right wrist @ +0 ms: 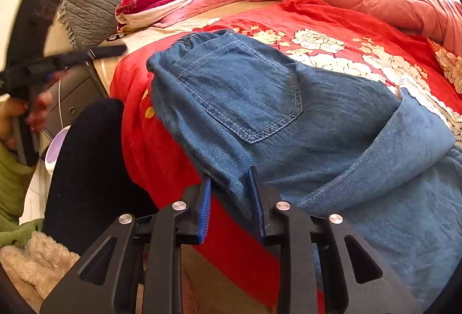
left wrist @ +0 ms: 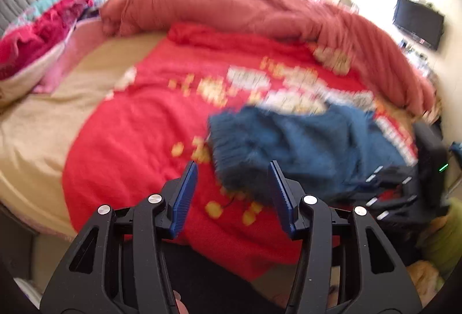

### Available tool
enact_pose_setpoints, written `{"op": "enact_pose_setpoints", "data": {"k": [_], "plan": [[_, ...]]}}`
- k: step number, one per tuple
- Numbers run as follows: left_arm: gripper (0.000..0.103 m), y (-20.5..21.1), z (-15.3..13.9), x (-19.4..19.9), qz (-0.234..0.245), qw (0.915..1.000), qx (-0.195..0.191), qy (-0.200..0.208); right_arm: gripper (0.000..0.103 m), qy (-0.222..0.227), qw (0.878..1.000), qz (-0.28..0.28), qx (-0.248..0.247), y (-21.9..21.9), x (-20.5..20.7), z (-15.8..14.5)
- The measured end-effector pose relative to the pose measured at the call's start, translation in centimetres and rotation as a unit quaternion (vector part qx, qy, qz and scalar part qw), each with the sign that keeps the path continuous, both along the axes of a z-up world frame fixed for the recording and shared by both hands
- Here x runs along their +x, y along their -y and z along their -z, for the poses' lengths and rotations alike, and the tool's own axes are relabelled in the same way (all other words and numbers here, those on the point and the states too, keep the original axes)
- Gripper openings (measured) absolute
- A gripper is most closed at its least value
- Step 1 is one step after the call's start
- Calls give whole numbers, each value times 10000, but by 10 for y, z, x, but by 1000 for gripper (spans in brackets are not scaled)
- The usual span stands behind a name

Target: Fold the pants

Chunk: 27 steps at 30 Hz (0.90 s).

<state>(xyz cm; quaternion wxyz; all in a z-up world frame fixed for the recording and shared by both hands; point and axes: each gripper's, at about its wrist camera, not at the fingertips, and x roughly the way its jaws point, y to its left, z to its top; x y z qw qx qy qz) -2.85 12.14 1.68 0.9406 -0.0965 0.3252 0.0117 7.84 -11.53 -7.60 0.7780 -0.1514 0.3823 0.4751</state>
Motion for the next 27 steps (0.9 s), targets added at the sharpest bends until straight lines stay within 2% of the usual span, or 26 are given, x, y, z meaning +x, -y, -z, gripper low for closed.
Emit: {"op": "enact_pose_setpoints", "data": {"k": [3,5,7,11,13,16,19,21,25,27], "plan": [[43,14,-13,13,297,9994,-126,136,28,-109,9999,-1,100,2,-1,-1],[43,28,-8,31,512,9984,-224,24,28,-123,9998,7,124,4,-2,-4],[42,40,3,45,698,9971,-282,-116,29,-105,9998,49,166,9,-5,-10],[41,51,46,66,493,9946,193,-892,29,34,9986,266,453,27,-8,-31],[40,47,61,67,487,9937,-23,-1006,31,180,9977,396,527,30,-5,-39],[40,48,62,66,512,9940,48,-963,37,51,9967,624,521,28,11,-32],[40,48,66,66,541,9943,30,-921,37,-400,9940,1012,119,23,33,-3],[41,45,66,66,532,9950,-49,-839,37,-504,9927,1071,222,26,35,3],[41,41,43,54,487,9965,-407,-553,40,-356,9914,1063,681,44,32,-22],[41,45,26,47,515,9976,-336,-312,45,-227,9868,1315,920,62,39,-37]]}}
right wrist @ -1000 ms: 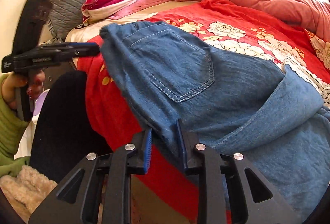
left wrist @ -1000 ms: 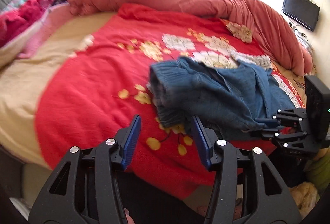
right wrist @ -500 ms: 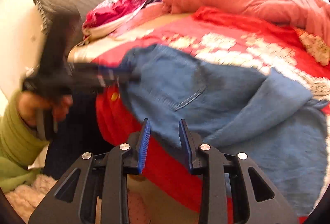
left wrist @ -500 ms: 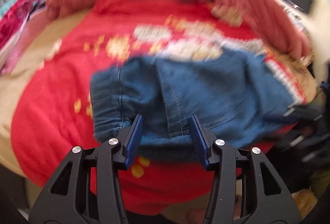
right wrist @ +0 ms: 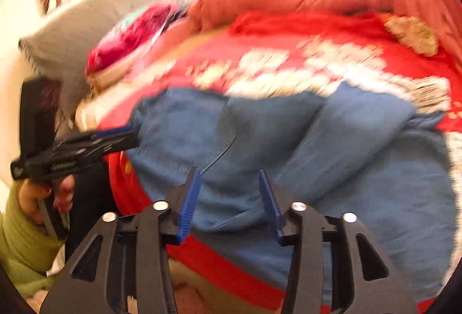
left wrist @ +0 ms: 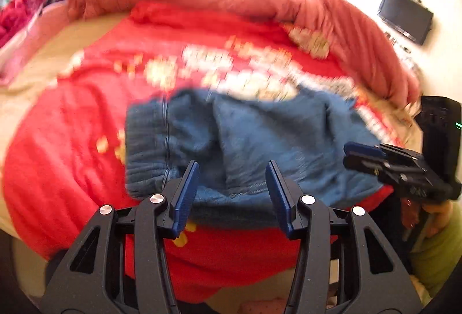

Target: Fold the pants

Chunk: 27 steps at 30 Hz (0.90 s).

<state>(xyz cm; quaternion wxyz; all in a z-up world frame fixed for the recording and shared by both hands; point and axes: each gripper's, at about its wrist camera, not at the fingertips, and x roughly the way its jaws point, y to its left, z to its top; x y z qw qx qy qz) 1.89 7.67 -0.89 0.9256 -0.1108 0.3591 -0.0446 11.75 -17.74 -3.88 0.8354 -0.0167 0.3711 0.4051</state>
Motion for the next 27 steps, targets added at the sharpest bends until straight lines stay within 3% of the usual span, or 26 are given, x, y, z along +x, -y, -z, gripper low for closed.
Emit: {"op": "enact_pose_setpoints", "data": {"k": [2,6,12,16,18,21,23,27], "plan": [[45,9,-19,-3,77,9996,189,198,46,91,9995,294,87,18,10,-11],[48,35,-31,10,570,9980,-9,284,52,231,9954,928,-28,49,35,-24],[48,102,-3,57,1601,9854,-521,-247,64,350,9899,1344,-287,73,74,-36],[48,129,17,90,1916,9762,-771,-669,64,303,9887,1367,-534,71,103,-40],[48,135,27,104,1885,9757,-755,-821,64,246,9897,1247,-665,62,117,-40],[35,141,42,116,1873,9746,-941,-782,64,182,9890,1119,-954,42,136,-35],[16,140,50,117,1928,9725,-1084,-730,64,114,9885,1019,-1114,28,151,-30],[10,143,57,115,2252,9632,-1343,-595,64,36,9845,877,-1521,-11,180,-13]]}}
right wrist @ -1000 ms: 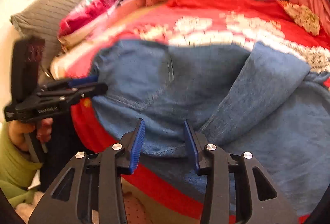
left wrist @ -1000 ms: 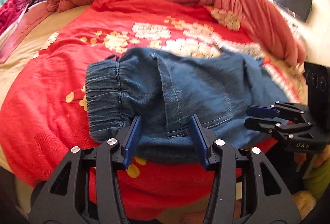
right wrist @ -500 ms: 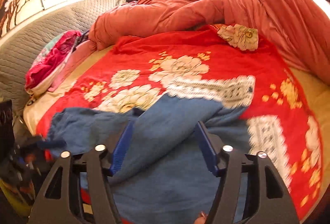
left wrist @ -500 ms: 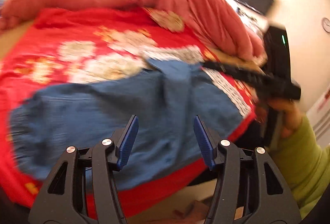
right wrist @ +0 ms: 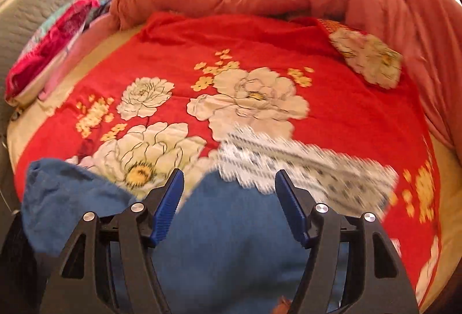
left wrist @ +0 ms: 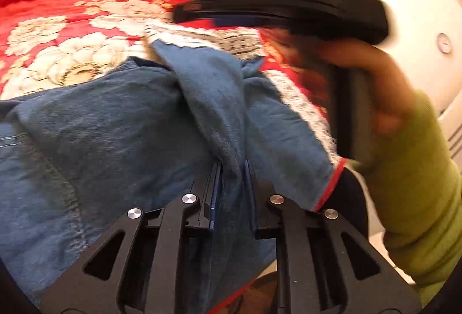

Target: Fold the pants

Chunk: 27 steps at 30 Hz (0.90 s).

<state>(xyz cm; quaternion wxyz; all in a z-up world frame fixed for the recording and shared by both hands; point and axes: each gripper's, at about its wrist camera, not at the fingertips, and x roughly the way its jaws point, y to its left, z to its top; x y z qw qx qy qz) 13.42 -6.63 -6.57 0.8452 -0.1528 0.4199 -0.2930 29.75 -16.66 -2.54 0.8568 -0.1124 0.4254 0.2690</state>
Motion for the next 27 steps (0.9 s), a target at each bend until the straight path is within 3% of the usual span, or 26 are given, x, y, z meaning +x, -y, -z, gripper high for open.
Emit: {"op": "enact_pose_setpoints", "data": {"k": [7,8,10,12,15,21,27], "plan": [[10,3,4,-5,103,9996,82,245,62,-225,9979,269,-539,-49,39,35],[10,2,3,-4,87,9996,71,255,57,-242,9969,322,-673,-53,43,42],[10,2,3,-4,35,9994,158,322,27,-216,9956,411,-819,-53,47,50],[10,-2,5,-4,3,9991,243,350,15,-177,9973,439,-561,-44,48,48],[10,-5,5,-1,-50,9992,210,350,8,-147,9975,686,100,-15,44,31],[14,-8,4,-2,-166,9983,343,436,8,271,9873,1273,909,62,13,-14],[22,-6,5,-3,-190,9973,464,532,8,415,9685,1833,1636,139,-30,-33]]}}
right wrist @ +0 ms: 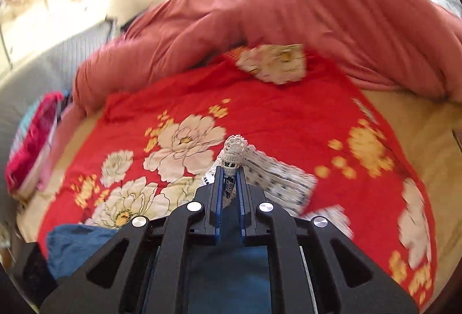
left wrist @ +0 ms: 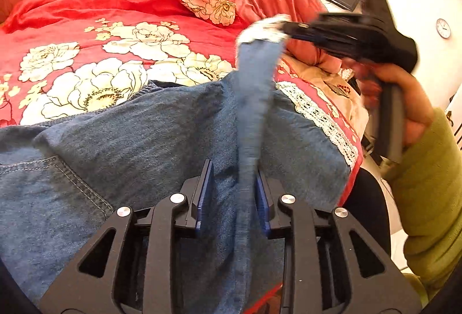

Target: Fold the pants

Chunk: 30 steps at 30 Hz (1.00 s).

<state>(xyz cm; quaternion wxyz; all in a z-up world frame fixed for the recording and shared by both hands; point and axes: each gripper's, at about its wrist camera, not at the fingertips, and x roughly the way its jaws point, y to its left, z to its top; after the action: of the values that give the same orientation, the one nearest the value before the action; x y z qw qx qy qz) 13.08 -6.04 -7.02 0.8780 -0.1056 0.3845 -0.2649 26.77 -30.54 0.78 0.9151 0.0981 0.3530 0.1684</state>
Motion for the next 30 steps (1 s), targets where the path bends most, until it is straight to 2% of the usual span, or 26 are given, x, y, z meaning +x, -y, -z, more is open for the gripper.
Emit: {"op": "enact_pose_setpoints", "data": {"k": [3,5,8,10,17,23,26,28,30], "plan": [[21,3,-2,-2,40,9999,108,112,8,-46,9990,219,380,31,-22,3],[4,5,-8,-6,137,9996,113,237,8,-92,9978,342,563,47,-36,7],[3,10,-19,-14,302,9974,256,599,8,-171,9944,511,906,70,-64,13],[3,12,-23,-19,429,9965,251,678,8,-258,9930,557,1008,81,-79,17],[3,20,-25,-34,744,9926,468,843,8,-608,9901,746,1022,108,-130,37],[4,33,-17,-40,916,9898,709,830,11,-857,9869,747,1142,116,-147,64],[4,39,-16,-44,1015,9873,814,915,20,-909,9852,753,1241,115,-147,69],[4,41,-15,-45,1065,9864,827,942,36,-942,9839,793,1293,115,-144,72],[4,41,-14,-45,1089,9861,839,932,37,-967,9825,900,1311,116,-140,75]]}}
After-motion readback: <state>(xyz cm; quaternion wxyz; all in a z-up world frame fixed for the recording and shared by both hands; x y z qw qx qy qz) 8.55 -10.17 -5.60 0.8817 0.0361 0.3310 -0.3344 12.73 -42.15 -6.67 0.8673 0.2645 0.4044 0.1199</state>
